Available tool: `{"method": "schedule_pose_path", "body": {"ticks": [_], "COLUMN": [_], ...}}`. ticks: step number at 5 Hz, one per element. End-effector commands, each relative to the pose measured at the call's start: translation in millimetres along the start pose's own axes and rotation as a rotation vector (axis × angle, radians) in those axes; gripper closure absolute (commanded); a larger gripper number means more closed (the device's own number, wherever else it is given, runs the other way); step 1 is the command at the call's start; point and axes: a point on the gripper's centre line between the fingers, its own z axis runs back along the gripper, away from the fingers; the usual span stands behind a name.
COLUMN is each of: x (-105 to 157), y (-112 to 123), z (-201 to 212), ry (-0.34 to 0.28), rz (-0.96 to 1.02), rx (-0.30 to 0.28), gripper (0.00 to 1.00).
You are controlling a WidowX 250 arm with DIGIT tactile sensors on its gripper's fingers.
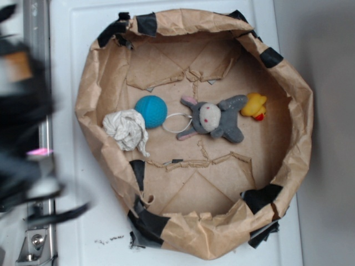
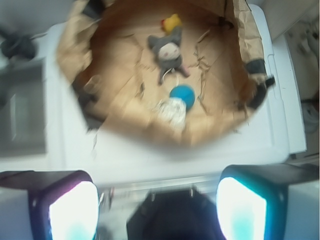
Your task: Grab the white paper.
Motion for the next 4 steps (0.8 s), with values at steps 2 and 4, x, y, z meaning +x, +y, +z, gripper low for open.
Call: {"method": "schedule_pose_path", "body": {"ticks": [2, 4], "x": [32.2, 5.0], "y": [32.0, 17.8], "z": [-120.1, -184.1], "ry": [0.210, 0.140], "rz": [0.110, -0.065], "rx": [0.084, 0.063], "gripper": [0.00, 0.00]}}
